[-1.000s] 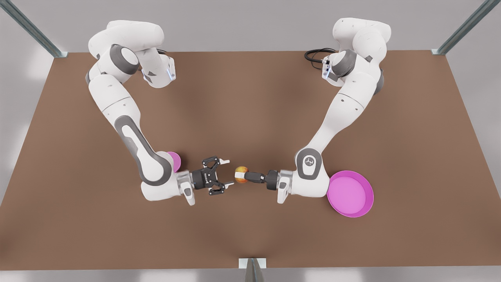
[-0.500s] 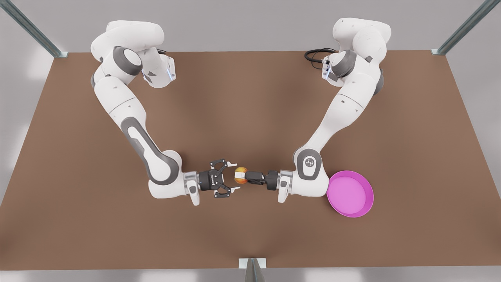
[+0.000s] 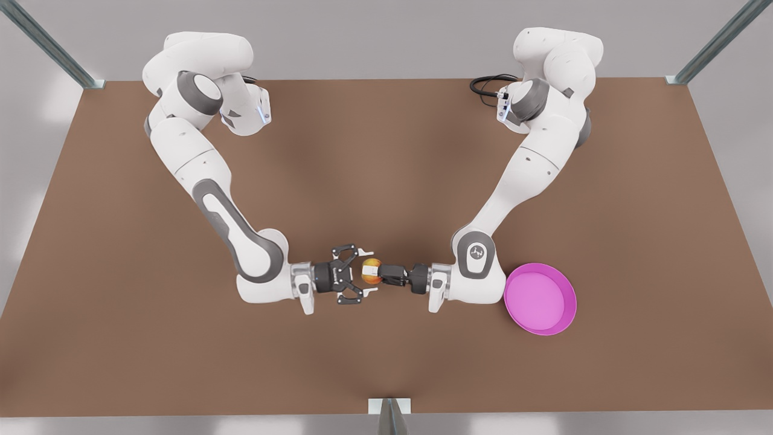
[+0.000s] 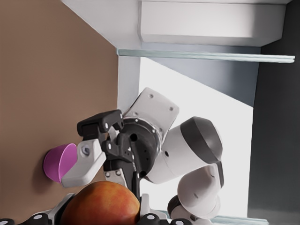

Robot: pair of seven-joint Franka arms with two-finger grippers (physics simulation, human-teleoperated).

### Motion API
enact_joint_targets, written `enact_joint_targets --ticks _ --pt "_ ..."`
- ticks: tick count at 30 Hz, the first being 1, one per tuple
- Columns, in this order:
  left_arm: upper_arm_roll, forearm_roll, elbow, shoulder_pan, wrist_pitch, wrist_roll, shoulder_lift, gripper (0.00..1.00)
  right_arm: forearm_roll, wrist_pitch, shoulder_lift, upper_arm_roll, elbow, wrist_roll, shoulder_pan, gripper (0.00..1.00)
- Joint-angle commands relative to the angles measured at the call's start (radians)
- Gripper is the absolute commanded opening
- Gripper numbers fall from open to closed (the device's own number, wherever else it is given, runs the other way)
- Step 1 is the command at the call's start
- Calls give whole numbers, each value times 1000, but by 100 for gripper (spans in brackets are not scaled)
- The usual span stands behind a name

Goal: Use the left arm to pick up the apple from the plate, transfer it to the gripper of the right arm, and then use the right arm to place it into the bowl

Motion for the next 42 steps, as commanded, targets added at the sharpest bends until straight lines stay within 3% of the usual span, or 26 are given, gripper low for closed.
enact_joint_targets --ticks 1,12,13,15,17,19,20,36,42 --pt "-1 -3 0 0 -3 48 -2 69 5 16 -2 1 0 -67 2 100" --pt "-1 -3 -1 1 -8 62 4 69 25 34 9 15 3 -67 11 100" --pt "-1 -3 -1 1 -8 62 4 69 25 34 9 15 3 -67 11 96" --pt "-1 -3 -1 1 -8 62 4 69 24 33 11 15 3 -76 11 71" --pt "-1 -3 -1 1 -8 63 6 69 24 33 12 15 8 -83 11 55" --pt "-1 -1 -1 1 -8 63 6 76 24 33 12 15 8 -83 11 54" --pt "-1 -3 -1 1 -8 63 6 100 22 33 12 15 8 -81 11 54" --pt "2 9 0 18 -15 6 -9 100 22 19 8 15 10 -69 -2 52" --pt "7 66 0 125 -150 -6 -16 100 -47 -62 -3 13 0 -61 -71 52"
